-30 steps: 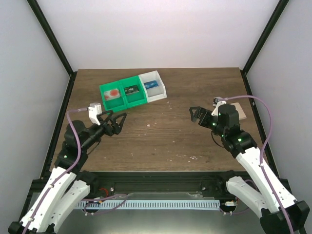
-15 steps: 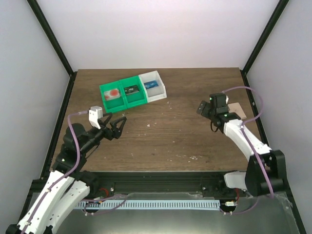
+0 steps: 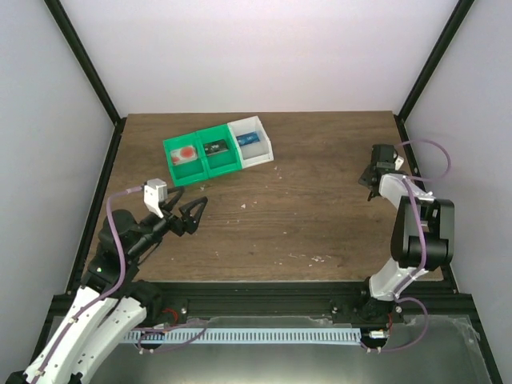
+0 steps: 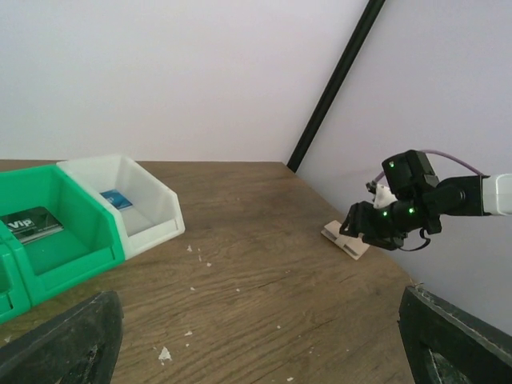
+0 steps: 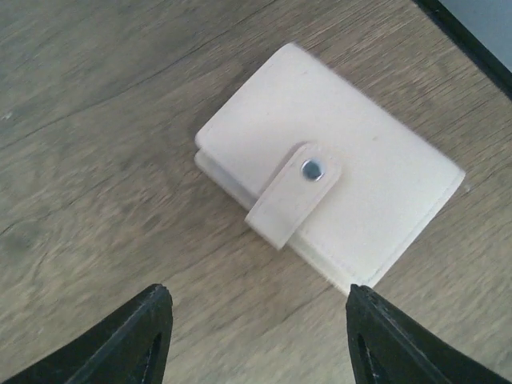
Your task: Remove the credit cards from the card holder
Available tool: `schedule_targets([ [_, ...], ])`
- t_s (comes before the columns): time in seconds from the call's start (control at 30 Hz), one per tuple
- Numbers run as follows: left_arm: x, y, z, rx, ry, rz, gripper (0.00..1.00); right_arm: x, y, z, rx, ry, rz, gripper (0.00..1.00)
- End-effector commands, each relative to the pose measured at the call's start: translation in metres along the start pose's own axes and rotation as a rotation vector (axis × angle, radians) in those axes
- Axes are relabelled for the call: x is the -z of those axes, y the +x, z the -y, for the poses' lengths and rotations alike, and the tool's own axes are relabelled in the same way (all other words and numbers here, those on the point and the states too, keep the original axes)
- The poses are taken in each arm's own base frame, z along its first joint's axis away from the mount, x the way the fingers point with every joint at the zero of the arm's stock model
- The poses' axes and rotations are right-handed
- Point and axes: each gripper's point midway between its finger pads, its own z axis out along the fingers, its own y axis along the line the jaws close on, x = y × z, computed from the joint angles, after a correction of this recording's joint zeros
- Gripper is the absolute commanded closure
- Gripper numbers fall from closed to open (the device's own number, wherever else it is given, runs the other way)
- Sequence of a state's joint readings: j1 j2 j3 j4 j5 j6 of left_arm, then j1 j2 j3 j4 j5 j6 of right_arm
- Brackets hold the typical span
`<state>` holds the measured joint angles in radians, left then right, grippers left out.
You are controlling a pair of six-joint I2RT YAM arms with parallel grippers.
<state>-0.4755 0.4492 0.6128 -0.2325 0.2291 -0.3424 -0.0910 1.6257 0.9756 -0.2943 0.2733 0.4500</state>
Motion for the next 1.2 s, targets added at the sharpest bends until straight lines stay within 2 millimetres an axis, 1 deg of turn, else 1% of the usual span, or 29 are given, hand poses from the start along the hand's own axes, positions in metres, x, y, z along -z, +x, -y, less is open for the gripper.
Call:
schedule_targets([
  [0.0,0.001,0.0,-0.003,-0.018,-0.018,0.008,0.04,-0.012,-0.041,0.013,-0.039,0.007,0.057,0.4],
  [0.1,0.0,0.001,-0.002,-0.018,-0.013,0.004,0.04,-0.025,-0.046,0.017,-0.061,-0.002,0.052,0.4],
  [0.23,0.002,-0.001,-0.006,-0.013,-0.04,0.011,0.04,-0.046,-0.046,0.017,-0.069,-0.004,-0.004,0.41],
  [0.3,0.0,0.002,-0.008,-0.007,-0.055,-0.006,0.04,-0.055,-0.042,0.018,-0.073,0.004,-0.015,0.42],
  [0.43,-0.003,0.007,-0.006,-0.005,-0.042,-0.023,0.04,-0.068,-0.026,0.02,-0.093,0.012,-0.067,0.42],
  [0.63,0.003,0.001,-0.007,-0.013,-0.057,0.01,0.04,-0.084,-0.008,0.019,-0.056,0.0,-0.108,0.43],
  [0.7,0.004,-0.001,-0.009,-0.014,-0.069,0.021,0.04,-0.088,-0.005,0.014,-0.046,-0.023,-0.127,0.46],
  [0.8,0.004,-0.001,-0.01,-0.013,-0.072,0.019,0.04,-0.086,-0.002,0.007,-0.051,-0.068,-0.146,0.53],
  [0.87,0.002,0.001,-0.011,-0.011,-0.074,0.014,0.03,-0.084,0.001,0.008,-0.06,-0.064,-0.157,0.55],
  [0.93,0.001,0.002,-0.012,-0.012,-0.079,0.009,0.03,-0.081,0.001,0.005,-0.054,-0.078,-0.163,0.56],
  [1.07,0.002,0.002,-0.012,-0.011,-0.082,0.012,0.03,-0.072,0.006,-0.013,0.016,-0.119,-0.179,0.57],
  [1.17,0.001,0.002,-0.014,-0.013,-0.09,0.011,0.03,-0.064,0.016,-0.03,0.055,-0.161,-0.202,0.57],
])
